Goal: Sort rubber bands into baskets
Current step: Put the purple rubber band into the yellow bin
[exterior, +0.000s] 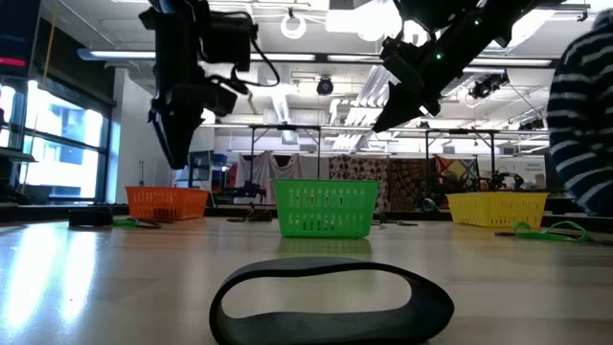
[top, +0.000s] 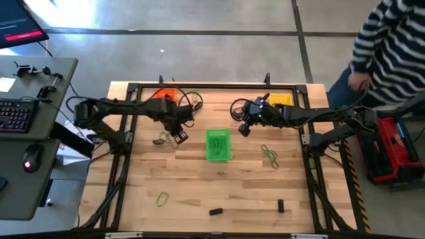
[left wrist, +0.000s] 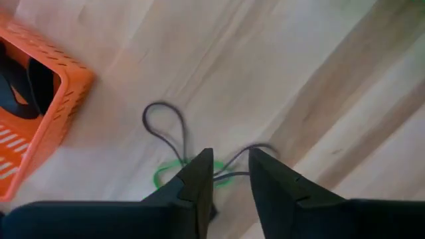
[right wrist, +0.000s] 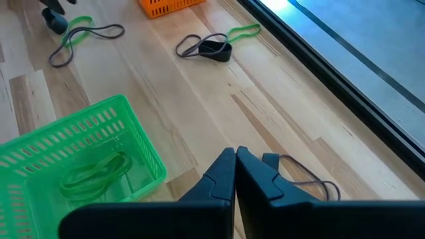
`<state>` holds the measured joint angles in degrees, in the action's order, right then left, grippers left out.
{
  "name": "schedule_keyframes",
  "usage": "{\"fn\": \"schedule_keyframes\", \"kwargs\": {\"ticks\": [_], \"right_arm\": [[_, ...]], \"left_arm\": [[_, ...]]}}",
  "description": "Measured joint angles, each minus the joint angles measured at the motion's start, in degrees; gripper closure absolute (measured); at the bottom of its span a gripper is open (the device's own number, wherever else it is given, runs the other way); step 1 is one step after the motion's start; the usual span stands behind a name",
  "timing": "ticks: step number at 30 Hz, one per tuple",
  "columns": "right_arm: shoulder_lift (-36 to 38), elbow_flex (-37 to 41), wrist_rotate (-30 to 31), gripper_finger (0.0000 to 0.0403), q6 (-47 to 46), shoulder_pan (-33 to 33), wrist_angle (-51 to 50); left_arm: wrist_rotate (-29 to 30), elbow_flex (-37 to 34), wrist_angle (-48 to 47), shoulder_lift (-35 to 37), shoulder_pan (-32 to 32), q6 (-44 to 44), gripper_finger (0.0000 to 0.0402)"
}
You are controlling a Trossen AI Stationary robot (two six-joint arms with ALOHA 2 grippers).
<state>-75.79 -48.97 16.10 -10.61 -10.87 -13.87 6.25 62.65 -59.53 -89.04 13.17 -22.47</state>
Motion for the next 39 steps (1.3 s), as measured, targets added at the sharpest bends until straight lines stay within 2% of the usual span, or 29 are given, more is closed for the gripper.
{"fn": "schedule_keyframes", "kwargs": {"ticks": [5, 12, 16, 25, 33, 39], "right_arm": [[0.02, 0.0, 0.0, 0.0403, -0.02, 0.0, -0.01], [0.02, 0.0, -0.02, 0.0403, -1.19, 0.0, -0.02], [0.02, 0.0, -0.26, 0.0403, -1.47, 0.02, -0.02], [0.02, 0.0, -0.46, 0.0403, -1.35, 0.02, -0.02], [0.02, 0.0, -0.44, 0.0403, -0.94, -0.02, 0.0], [0.02, 0.0, -0.44, 0.0403, -0.92, -0.02, 0.0]], "left_arm": [[1.79, 0.0, -0.79, -4.02, 1.1, 4.11, 0.0294], [1.85, -0.2, -0.73, -8.55, 2.66, 4.61, 0.029], [1.87, -2.7, -0.78, -9.98, 4.07, 4.12, 0.029], [0.72, -9.84, 3.43, -9.89, 6.44, 6.84, 0.029], [-1.08, -10.14, 4.81, -9.83, 6.73, 9.28, 0.0292], [-1.74, -10.14, 5.07, -9.85, 6.7, 9.77, 0.0323]]}}
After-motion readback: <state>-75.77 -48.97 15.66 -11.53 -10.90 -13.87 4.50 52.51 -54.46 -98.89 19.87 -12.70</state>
